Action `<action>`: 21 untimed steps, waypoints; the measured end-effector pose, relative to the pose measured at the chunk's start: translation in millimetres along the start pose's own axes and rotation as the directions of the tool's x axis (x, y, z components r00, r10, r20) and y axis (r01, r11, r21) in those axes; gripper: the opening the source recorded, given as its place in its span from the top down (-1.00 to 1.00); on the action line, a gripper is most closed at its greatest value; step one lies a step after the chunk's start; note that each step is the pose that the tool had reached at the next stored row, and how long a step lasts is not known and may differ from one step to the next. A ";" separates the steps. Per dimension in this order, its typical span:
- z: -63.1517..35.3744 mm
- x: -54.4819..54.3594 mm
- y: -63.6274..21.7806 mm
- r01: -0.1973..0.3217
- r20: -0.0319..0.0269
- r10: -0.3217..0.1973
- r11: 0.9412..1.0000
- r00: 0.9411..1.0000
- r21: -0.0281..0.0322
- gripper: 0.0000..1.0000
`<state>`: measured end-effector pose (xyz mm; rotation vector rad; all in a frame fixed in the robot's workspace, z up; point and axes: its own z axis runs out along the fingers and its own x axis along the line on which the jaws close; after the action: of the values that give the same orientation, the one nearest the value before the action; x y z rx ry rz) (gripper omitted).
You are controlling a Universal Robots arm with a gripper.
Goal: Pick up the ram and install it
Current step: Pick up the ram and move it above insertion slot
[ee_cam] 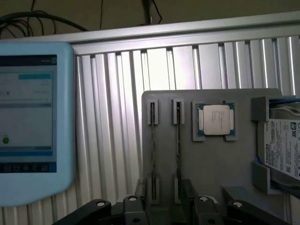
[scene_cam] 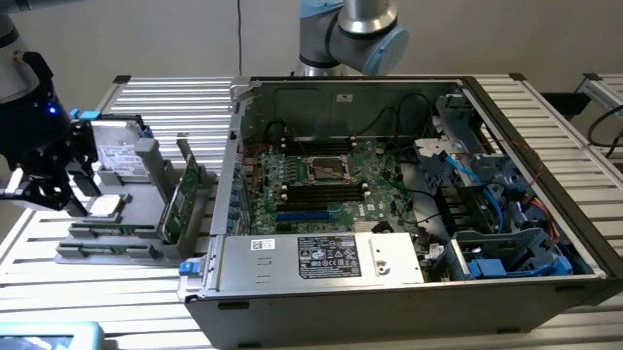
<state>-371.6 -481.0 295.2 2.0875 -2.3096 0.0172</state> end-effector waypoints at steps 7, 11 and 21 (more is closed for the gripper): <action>12.7 -0.1 -0.2 0.000 0.000 0.000 1.000 1.000 0.000 0.16; 20.0 -0.2 -0.6 0.000 0.000 0.000 1.000 1.000 0.000 0.16; 38.3 2.9 -3.7 0.001 0.000 -0.001 1.000 1.000 0.000 0.16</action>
<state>-368.7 -485.3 256.9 2.0886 -2.3090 0.0168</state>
